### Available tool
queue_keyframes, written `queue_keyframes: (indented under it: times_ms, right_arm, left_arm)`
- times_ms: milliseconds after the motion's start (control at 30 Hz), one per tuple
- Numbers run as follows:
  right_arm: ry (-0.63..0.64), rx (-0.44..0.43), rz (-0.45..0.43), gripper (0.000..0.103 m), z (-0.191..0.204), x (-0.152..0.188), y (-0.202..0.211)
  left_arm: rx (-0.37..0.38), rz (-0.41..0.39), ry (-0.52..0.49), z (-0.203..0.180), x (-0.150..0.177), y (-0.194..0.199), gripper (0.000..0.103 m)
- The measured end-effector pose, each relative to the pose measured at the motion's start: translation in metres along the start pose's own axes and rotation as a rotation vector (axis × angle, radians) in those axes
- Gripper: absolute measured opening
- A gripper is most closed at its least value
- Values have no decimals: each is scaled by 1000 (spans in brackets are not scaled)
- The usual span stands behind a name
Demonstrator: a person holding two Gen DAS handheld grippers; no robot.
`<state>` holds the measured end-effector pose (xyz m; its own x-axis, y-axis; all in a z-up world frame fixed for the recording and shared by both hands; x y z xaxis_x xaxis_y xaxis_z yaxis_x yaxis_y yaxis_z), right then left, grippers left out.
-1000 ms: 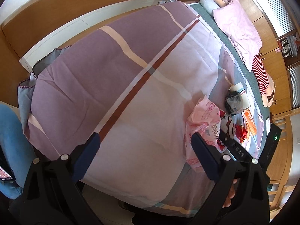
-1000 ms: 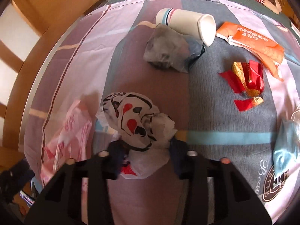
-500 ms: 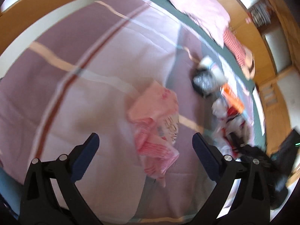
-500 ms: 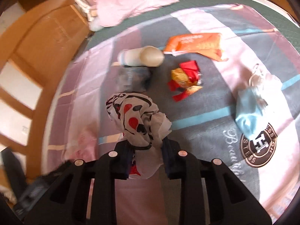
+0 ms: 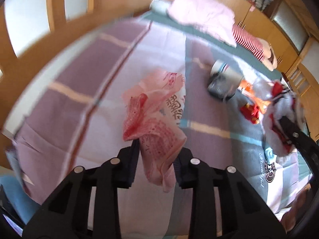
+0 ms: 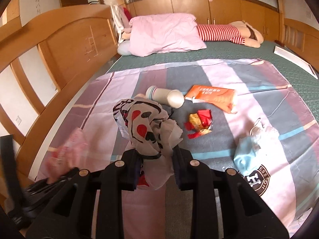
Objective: Collect trash
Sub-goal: 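Grasp and lift the pink paper bag with the left tool while the right tool holds the white bag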
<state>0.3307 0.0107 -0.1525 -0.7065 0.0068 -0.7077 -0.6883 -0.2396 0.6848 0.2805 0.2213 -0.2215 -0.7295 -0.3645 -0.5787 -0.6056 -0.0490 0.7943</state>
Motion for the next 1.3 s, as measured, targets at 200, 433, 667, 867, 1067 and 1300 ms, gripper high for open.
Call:
queue_keyframes:
  times_ms: [200,433,667,867,1067,1300]
  right_arm:
    - [-9,32,-16,29,-7,-3,2]
    - [55,100,-40,29,-2,-3,3]
    - [98,133,-38,29,3,-1,2]
    - [98,137,-27,29,3,0,0]
    - [86,131,-4,30,2,1,-4]
    - [61,117,40,30,-2,5,-11]
  left_arm:
    - [-8,-107,-78,-14,-5,33,31]
    - [-43,-147,-110,-14,-2,50,31]
    - [-64,-134,-106,-10,1,48,31]
    - [-72,-142,-106,-8,0,51,31]
    - [-76,-142,-102,-8,0,52,31]
    - [-72,-140,-103,-8,1,53,31]
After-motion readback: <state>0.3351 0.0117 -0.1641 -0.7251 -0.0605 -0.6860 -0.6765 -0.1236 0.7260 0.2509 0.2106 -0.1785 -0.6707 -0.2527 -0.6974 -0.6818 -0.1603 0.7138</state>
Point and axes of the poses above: each gripper's, at about its wrist camera, not at the fingertips, and y roughly against the way its jaws point, z to its left, x to its underside, the point moved 8 cm from there along -y, roughly the way its jaws point, and after that the axes turned 1 degree about y, right-handed, at the moved point
